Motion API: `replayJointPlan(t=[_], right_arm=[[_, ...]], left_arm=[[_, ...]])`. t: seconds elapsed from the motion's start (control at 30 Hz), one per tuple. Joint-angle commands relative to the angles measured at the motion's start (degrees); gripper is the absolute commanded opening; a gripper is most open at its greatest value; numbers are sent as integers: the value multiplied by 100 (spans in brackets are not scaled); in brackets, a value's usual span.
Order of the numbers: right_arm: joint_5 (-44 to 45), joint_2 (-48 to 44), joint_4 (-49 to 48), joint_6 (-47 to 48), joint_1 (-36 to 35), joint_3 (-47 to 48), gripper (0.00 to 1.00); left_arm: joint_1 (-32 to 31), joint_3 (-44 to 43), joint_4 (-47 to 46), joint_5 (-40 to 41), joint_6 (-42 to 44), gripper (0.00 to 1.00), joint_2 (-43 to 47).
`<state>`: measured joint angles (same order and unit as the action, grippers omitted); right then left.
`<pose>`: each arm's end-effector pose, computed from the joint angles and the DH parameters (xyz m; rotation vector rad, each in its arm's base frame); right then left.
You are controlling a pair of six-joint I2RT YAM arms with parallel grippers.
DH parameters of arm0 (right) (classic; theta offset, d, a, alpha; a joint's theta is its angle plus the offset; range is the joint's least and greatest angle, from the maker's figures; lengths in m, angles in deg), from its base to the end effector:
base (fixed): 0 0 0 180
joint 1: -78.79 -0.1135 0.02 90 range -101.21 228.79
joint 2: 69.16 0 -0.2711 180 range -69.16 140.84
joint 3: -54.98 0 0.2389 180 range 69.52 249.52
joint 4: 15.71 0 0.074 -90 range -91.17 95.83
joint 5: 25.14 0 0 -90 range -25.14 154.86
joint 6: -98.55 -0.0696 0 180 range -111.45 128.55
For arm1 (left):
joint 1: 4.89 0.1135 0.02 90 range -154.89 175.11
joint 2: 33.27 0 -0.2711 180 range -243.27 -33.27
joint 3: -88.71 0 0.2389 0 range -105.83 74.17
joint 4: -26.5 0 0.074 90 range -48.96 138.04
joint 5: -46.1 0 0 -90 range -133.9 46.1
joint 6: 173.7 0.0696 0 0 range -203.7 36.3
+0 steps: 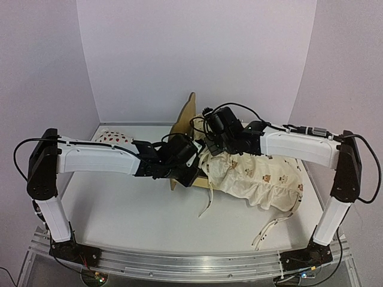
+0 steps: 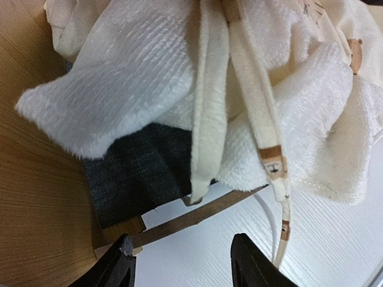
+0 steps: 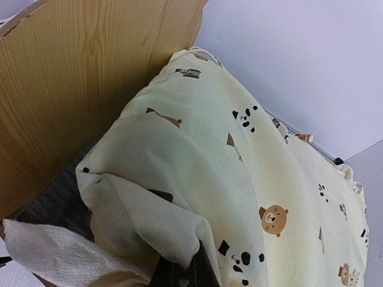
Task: Set up the pet bed
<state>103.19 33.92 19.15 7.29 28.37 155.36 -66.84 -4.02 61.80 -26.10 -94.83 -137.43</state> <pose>0.3021 0.2977 0.2879 -0.5325 2.0060 -0.2008 0.2147 -0.3577 0.2269 0.8754 2.1825 -0.2590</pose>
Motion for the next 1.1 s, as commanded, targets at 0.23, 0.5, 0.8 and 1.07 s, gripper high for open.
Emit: replayJointPlan(t=[0.23, 0.5, 0.8, 1.07], right_arm=[[449, 623, 251, 64, 42, 627, 0], [589, 964, 493, 264, 41, 876, 0], [-500, 668, 734, -86, 46, 527, 9], [-1265, 374, 989, -423, 42, 657, 18]], left_arm=[[193, -485, 1321, 729, -685, 69, 946], [873, -125, 774, 110, -558, 65, 922], [990, 144, -89, -341, -143, 55, 692], [991, 287, -544, -542, -39, 40, 747]])
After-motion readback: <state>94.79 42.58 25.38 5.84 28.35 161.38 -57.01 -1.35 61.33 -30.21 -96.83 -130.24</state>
